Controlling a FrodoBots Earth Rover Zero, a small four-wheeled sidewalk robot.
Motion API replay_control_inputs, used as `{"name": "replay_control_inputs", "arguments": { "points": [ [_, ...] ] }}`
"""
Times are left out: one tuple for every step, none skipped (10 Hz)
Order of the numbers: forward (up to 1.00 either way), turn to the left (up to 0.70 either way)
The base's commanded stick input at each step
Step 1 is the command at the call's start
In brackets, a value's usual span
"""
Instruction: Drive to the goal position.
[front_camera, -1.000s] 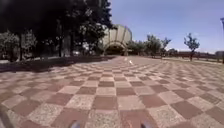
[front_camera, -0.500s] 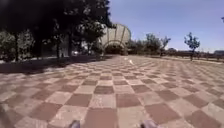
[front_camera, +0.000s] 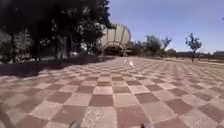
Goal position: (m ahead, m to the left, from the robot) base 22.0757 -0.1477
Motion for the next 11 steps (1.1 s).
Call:
{"name": "replay_control_inputs", "arguments": {
  "points": [
    [0.7, 0.0],
    [0.7, 0.0],
    [0.7, 0.0],
    [0.7, 0.0],
    [0.7, 0.0],
    [0.7, 0.0],
    [0.7, 0.0],
    [0.7, 0.0],
    [0.7, 0.0],
    [0.7, 0.0],
    [0.7, 0.0]
  ]
}}
